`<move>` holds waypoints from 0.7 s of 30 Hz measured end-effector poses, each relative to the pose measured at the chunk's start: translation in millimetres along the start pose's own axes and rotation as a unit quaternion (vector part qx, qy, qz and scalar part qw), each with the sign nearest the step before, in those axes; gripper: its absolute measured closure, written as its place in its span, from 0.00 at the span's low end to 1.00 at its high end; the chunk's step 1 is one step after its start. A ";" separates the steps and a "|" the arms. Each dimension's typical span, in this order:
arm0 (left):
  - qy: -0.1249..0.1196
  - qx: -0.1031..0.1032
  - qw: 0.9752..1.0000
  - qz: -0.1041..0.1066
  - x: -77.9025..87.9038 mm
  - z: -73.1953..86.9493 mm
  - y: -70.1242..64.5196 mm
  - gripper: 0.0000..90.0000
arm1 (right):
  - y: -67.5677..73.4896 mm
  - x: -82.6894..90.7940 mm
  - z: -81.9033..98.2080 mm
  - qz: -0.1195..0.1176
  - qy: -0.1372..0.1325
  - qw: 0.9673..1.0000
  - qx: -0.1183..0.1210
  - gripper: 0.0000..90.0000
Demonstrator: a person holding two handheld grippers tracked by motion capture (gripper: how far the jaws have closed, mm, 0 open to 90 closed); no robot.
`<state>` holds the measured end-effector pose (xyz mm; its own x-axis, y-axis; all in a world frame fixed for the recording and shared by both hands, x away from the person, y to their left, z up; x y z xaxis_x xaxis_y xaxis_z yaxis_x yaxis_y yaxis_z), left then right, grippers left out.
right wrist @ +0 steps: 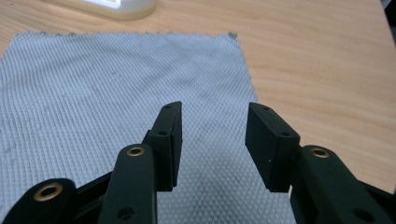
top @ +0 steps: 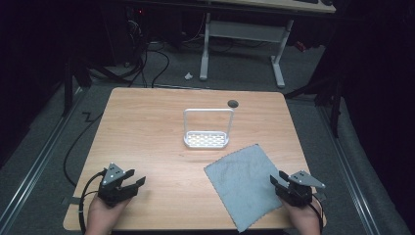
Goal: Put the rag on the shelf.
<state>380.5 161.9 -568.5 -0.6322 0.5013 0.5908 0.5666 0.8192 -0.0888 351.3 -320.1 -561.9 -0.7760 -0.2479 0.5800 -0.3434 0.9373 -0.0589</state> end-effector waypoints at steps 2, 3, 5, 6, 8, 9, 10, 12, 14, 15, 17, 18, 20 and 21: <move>0.002 0.004 1.000 0.005 -2.3 1.2 -2.6 0.50 | -1.8 -1.0 -0.4 -0.002 -0.001 1.000 -0.007 0.62; 0.003 0.001 1.000 0.004 -2.9 2.0 -3.8 0.50 | -2.6 -1.0 -1.5 -0.004 -0.005 1.000 -0.008 0.62; 0.007 0.002 1.000 0.010 -3.9 3.3 -6.5 0.50 | -3.5 -0.1 -2.3 -0.006 -0.008 1.000 -0.010 0.62; 0.011 0.008 1.000 0.014 -4.0 3.9 -7.5 0.52 | -3.7 0.1 -2.2 -0.007 -0.008 1.000 -0.009 0.62; 0.007 0.019 1.000 0.021 -3.1 2.9 -8.7 0.55 | -4.1 0.2 -1.7 -0.007 -0.007 1.000 -0.007 0.62; 0.007 0.019 1.000 0.021 -3.1 2.9 -8.7 0.55 | -4.1 0.2 -1.7 -0.007 -0.007 1.000 -0.007 0.62; 0.001 0.024 0.999 0.024 -1.2 1.4 -9.1 0.57 | -2.7 0.7 -2.4 -0.012 -0.008 1.000 -0.008 0.61; -0.005 0.027 0.999 0.026 0.7 0.4 -9.2 0.57 | 2.3 1.2 -3.7 -0.021 -0.007 1.000 -0.004 0.61; -0.002 0.031 0.999 0.031 1.3 1.4 -9.5 0.60 | 10.7 0.5 -5.0 -0.034 -0.007 0.999 0.010 0.61; 0.001 0.038 0.999 0.036 0.7 2.3 -9.9 0.60 | 16.2 -0.3 -5.2 -0.042 -0.005 0.999 0.018 0.61; 0.003 0.042 0.998 0.039 0.4 2.9 -10.1 0.63 | 22.6 -1.6 -5.1 -0.051 -0.003 0.998 0.027 0.63; 0.004 0.047 0.998 0.044 0.1 2.8 -10.3 0.65 | 40.0 -5.0 -4.9 -0.078 0.004 0.996 0.048 0.71; 0.003 0.049 0.998 0.048 0.4 2.3 -10.3 0.69 | 55.6 -6.2 -5.8 -0.099 0.008 0.993 0.068 0.82; 0.002 0.050 0.997 0.050 0.5 2.1 -10.7 0.70 | 62.2 -6.8 -5.6 -0.105 0.011 0.991 0.079 0.89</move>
<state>373.0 154.1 -569.0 -0.5728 0.5806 0.5786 0.5706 0.7892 -0.2272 338.2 -258.8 -564.9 -0.6669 -0.4268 0.6108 -0.5768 0.8147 -0.0604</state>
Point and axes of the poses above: each handheld gripper's, and its own axes: x roughly backward along the jaws, z roughly out of its underside, y roughly to its left, the point moved 9 cm from there along -x, roughly forward along the jaws, and after that the axes turned 1 degree about x, right-handed, at the moved point
